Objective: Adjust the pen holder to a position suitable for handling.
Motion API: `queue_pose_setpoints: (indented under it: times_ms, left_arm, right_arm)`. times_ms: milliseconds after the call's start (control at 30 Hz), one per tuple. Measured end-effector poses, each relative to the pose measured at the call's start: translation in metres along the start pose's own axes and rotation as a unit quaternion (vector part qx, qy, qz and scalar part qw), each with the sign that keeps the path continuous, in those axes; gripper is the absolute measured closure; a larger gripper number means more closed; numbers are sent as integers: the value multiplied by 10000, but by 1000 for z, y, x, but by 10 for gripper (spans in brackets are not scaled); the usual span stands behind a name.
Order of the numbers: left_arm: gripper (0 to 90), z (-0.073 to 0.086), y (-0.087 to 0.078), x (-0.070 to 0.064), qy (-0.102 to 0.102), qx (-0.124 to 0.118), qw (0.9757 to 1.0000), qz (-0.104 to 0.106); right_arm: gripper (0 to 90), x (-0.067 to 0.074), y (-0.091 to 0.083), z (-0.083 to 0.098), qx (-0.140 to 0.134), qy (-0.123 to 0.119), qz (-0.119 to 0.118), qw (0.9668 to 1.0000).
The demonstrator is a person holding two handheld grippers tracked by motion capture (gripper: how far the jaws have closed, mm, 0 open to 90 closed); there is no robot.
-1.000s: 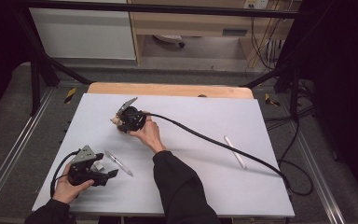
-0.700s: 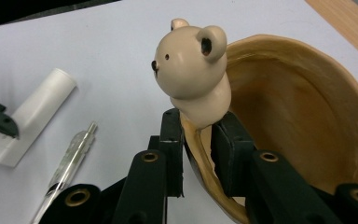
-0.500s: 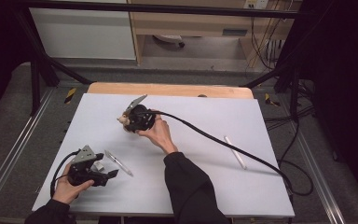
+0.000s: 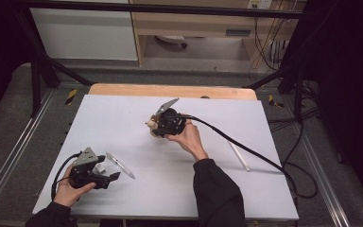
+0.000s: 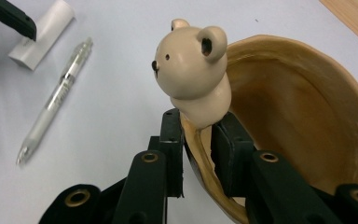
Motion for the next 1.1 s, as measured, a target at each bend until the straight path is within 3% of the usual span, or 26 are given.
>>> queue_pose_setpoints:
  times_ms: [300,467,1100]
  left_arm:
    - [83,0,0,0,12,18,10000,-14]
    - [83,0,1,-1,23,23,10000,-19]
    - [83,0,1,0,26,34,10000,-17]
  right_arm:
    - [747,-7,-23,39,-15,208,81,9997]
    - [748,-10,-24,51,4,353,47,9994]
    - [747,-8,-10,51,96,417,-216,9989]
Point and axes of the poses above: each handheld gripper's, and its own axes: y roughly forward along the jaws, z roughly out of its underside, x roughly to its left, the point moved 5 cm from there along y, roughly forward along the jaws, and after that the axes turned 13 degrees about -z, right-handed, at the moved point
